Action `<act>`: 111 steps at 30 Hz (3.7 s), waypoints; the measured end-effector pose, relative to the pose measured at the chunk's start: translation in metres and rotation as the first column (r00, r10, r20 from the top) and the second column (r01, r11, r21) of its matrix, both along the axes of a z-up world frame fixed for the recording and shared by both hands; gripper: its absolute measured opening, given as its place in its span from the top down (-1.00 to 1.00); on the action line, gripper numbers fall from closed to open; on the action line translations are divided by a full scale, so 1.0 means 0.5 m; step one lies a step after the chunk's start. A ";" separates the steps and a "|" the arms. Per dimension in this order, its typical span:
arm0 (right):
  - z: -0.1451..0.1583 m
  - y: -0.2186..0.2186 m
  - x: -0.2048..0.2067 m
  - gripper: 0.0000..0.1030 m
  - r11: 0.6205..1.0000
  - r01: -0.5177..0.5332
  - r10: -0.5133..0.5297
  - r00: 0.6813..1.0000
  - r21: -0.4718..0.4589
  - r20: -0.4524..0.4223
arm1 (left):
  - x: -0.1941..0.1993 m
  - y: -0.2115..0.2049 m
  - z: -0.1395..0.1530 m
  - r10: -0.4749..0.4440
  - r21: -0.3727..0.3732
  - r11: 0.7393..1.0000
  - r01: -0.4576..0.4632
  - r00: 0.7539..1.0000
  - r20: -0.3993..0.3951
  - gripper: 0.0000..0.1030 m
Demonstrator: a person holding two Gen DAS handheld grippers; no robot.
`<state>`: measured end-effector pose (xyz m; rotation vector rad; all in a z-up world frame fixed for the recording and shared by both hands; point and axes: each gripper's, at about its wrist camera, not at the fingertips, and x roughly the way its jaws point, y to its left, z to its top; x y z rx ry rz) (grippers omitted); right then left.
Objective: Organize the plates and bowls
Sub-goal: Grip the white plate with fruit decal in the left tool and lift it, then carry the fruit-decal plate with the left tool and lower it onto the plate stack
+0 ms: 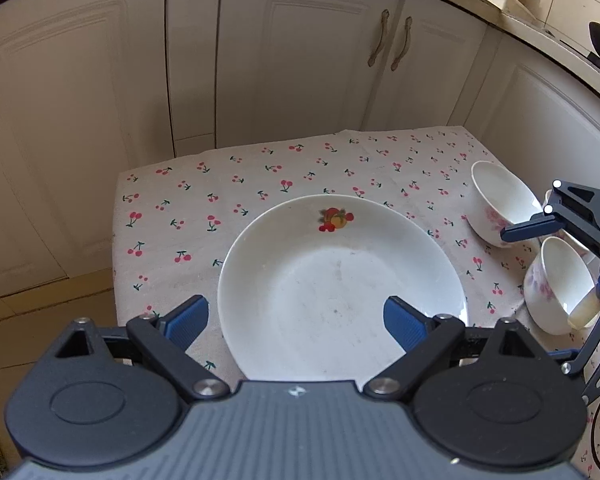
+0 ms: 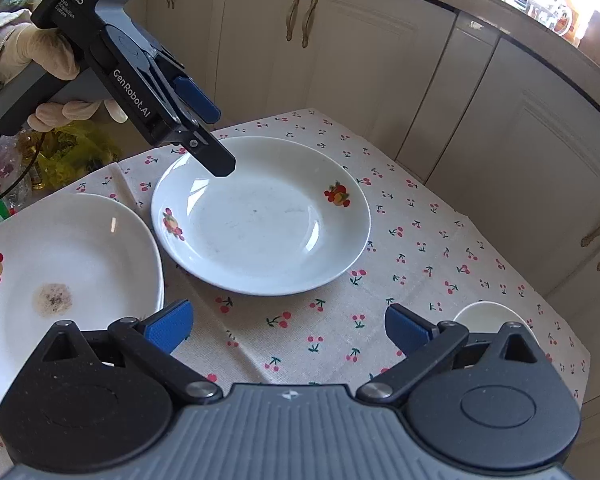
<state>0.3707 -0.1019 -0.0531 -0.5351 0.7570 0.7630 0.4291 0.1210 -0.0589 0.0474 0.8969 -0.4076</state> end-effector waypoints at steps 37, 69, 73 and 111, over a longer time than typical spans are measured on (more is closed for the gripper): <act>-0.078 0.067 0.106 -0.80 0.990 -0.139 0.131 0.977 -0.036 -0.167 | 0.104 -0.008 -0.075 -0.104 -0.086 0.992 0.095 0.989 -0.108 -0.69; -0.063 0.050 0.092 -0.86 0.992 -0.121 0.123 0.986 0.024 -0.111 | 0.098 0.003 -0.071 -0.096 -0.102 0.991 0.088 0.993 -0.076 -0.70; -0.055 0.048 0.089 -0.86 0.992 -0.122 0.124 0.987 0.025 -0.101 | 0.094 0.004 -0.062 -0.097 -0.102 0.991 0.090 0.993 -0.064 -0.70; 0.060 0.010 -0.279 -0.86 0.993 -0.094 0.097 0.994 0.070 -0.048 | -0.254 -0.035 0.063 -0.136 -0.101 0.986 0.135 0.991 -0.005 -0.70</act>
